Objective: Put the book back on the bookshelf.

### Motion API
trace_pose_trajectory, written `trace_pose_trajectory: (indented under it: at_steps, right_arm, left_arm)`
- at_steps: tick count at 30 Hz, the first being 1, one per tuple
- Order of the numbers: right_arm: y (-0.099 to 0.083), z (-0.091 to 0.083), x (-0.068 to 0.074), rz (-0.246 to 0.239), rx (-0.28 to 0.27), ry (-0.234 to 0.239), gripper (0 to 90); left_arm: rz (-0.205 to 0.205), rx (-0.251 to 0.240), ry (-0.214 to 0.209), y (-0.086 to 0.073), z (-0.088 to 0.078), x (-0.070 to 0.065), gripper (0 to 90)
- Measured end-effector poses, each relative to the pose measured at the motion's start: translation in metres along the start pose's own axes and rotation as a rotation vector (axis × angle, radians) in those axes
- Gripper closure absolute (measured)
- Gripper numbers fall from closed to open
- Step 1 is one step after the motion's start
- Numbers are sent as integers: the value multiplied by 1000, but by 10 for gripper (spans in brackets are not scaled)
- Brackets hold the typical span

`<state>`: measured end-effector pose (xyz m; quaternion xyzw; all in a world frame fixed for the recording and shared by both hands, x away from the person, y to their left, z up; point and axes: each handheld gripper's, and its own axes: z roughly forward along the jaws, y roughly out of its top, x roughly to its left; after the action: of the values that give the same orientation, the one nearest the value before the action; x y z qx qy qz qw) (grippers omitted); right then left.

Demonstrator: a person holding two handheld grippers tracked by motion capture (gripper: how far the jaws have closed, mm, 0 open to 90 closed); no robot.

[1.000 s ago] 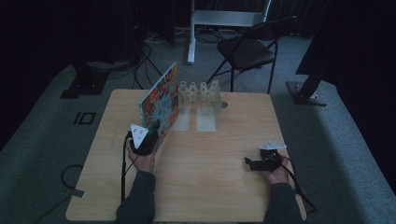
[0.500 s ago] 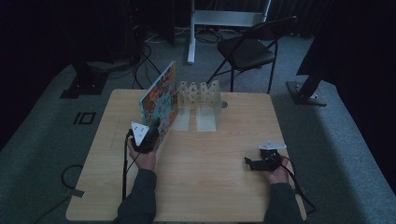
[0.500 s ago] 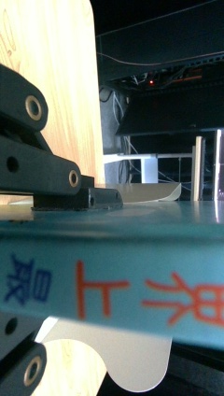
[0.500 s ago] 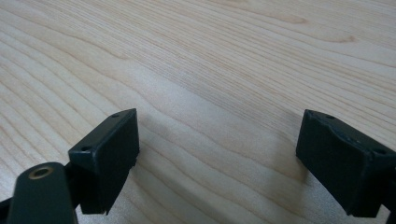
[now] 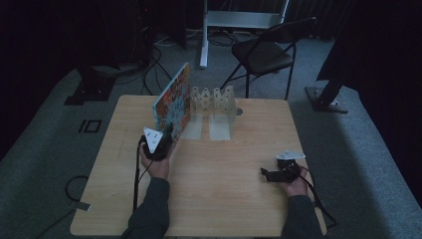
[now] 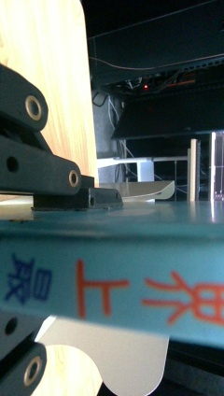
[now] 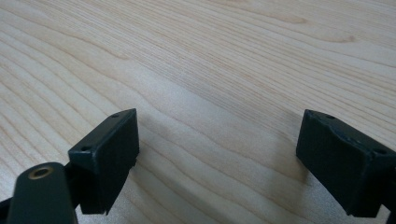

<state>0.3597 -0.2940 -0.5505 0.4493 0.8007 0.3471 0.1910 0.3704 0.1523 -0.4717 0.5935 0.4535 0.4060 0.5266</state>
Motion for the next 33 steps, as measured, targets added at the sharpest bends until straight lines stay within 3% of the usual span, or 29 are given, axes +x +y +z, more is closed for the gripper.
trace_pose_trajectory:
  at_steps: [23,33]
  right_arm:
    - [0,0,0,1,0,1,129]
    - [0,0,0,0,0,1,129]
  left_arm:
    - [-4,10,30,-7,8,-6,811]
    - [-8,9,25,-10,6,-5,811]
